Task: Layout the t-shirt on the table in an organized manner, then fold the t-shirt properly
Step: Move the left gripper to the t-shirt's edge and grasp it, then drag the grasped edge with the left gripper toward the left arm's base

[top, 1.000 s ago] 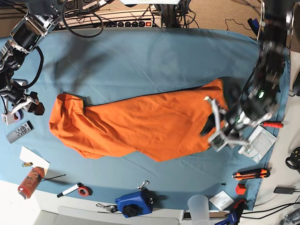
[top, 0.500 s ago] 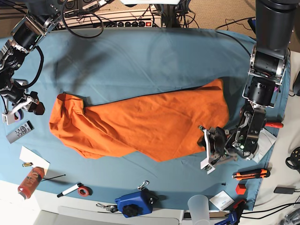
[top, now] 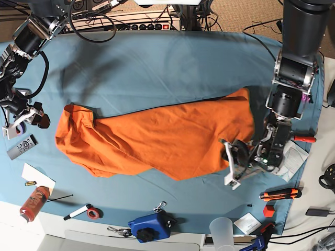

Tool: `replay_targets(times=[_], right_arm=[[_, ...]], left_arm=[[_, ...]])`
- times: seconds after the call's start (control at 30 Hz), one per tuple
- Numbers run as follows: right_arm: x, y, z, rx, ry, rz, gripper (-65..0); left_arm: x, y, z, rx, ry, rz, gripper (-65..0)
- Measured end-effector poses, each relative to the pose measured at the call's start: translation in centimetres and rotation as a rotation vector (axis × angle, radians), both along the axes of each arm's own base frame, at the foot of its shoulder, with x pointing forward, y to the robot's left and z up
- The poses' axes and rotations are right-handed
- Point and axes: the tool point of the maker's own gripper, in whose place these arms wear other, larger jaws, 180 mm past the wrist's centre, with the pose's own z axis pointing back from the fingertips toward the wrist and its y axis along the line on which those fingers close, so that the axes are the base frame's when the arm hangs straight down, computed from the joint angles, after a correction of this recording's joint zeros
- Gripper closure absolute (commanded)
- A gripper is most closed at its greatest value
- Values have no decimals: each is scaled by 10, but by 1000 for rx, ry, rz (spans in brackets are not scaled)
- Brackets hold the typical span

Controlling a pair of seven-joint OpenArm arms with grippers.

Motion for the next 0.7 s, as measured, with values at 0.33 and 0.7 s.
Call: replay_targets(times=[0.33,0.7], right_arm=[[1,-1,1,0,-10,-4,-238],[6,-2,6,0,-44,-14,-238]], left_arm=[[0,-9,36,-117,154,82,0],[-14,-14,109,-418,250,-62,0]])
